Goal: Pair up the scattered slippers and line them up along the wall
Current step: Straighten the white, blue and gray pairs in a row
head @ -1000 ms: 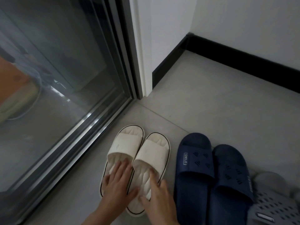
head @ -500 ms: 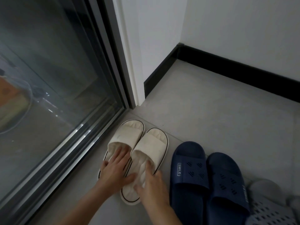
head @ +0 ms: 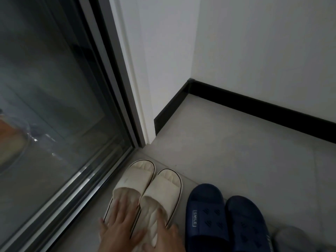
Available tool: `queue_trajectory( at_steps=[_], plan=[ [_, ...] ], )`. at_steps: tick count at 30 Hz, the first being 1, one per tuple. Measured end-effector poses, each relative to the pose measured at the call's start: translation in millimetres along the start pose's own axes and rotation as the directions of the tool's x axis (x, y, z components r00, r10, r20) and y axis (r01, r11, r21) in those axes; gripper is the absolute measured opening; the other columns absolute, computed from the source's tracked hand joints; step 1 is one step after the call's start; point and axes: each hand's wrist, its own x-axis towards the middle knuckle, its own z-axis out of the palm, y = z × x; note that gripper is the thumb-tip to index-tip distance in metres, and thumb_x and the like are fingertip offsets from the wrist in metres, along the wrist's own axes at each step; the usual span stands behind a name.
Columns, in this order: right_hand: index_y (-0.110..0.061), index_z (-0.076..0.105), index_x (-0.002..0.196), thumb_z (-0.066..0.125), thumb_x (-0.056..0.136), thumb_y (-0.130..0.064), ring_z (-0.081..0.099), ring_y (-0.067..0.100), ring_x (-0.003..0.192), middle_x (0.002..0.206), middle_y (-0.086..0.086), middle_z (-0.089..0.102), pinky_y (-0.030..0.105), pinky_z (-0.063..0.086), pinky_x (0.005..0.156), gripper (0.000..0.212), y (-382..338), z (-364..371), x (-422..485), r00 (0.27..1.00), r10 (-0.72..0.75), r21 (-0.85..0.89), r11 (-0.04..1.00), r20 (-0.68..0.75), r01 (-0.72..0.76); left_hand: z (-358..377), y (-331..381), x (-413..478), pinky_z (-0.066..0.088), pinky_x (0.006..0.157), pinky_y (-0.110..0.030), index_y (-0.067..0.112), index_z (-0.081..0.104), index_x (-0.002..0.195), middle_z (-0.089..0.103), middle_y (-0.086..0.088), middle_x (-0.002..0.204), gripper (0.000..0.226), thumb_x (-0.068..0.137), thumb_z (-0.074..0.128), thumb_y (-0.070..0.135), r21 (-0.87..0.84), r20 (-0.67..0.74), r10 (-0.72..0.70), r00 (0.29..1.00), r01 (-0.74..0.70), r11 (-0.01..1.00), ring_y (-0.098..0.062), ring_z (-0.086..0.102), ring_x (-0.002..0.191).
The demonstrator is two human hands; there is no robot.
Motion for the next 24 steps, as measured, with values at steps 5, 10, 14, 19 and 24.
queue_trajectory(
  at_steps=[5, 10, 14, 19, 24],
  plan=[
    [-0.04, -0.014, 0.147, 0.045, 0.09, -0.054, 0.048, 0.019, 0.119, 0.133, 0.008, 0.034, 0.027, 0.038, 0.102, 0.083, -2, 15, -2, 0.976, -0.006, 0.014, 1.0, -0.217, 0.009, 0, -4, 5, 0.005, 0.111, -0.062, 0.034, -0.034, 0.133, -0.05, 0.003, 0.138, 0.102, 0.056, 0.007, 0.085, -0.014, 0.037, 0.066, 0.997, -0.066, 0.998, -0.013, -0.039, 0.132],
    [-0.046, -0.008, 0.146, 0.058, 0.085, -0.047, 0.05, 0.008, 0.109, 0.123, 0.002, 0.035, 0.023, 0.039, 0.098, 0.09, 4, 15, 4, 0.968, -0.056, 0.132, 0.987, -0.245, 0.09, -1, -7, 13, -0.001, 0.11, -0.062, 0.033, -0.03, 0.136, -0.044, 0.006, 0.145, 0.092, 0.079, 0.029, 0.075, -0.03, 0.018, 0.109, 0.994, -0.108, 0.994, -0.016, -0.041, 0.133],
    [-0.05, -0.012, 0.142, 0.062, 0.082, -0.047, 0.048, 0.011, 0.114, 0.112, -0.005, 0.03, 0.021, 0.036, 0.095, 0.095, 2, 17, 10, 0.96, -0.067, 0.147, 0.983, -0.274, 0.11, -2, -12, 24, -0.004, 0.11, -0.063, 0.044, -0.033, 0.133, -0.046, 0.012, 0.143, 0.09, 0.077, 0.031, 0.073, -0.046, 0.0, 0.161, 0.987, -0.161, 0.986, -0.009, -0.047, 0.13],
    [-0.041, -0.013, 0.146, 0.06, 0.085, -0.047, 0.049, 0.017, 0.116, 0.127, 0.006, 0.035, 0.026, 0.037, 0.097, 0.095, -2, 15, 17, 0.958, -0.063, 0.124, 0.987, -0.28, 0.101, -4, -15, 35, 0.001, 0.109, -0.064, 0.058, -0.034, 0.127, -0.044, 0.017, 0.144, 0.087, 0.072, 0.031, 0.075, -0.042, -0.04, 0.168, 0.985, -0.17, 0.985, -0.008, -0.043, 0.132],
    [-0.041, -0.013, 0.146, 0.057, 0.083, -0.053, 0.053, 0.018, 0.118, 0.133, 0.004, 0.047, 0.028, 0.041, 0.093, 0.096, 5, 15, 21, 0.963, -0.093, 0.085, 0.989, -0.254, 0.118, 0, -18, 39, -0.001, 0.11, -0.062, 0.061, -0.035, 0.125, -0.043, 0.018, 0.144, 0.086, 0.069, 0.028, 0.079, -0.04, -0.043, 0.164, 0.986, -0.165, 0.985, -0.009, -0.042, 0.133]
  ],
)
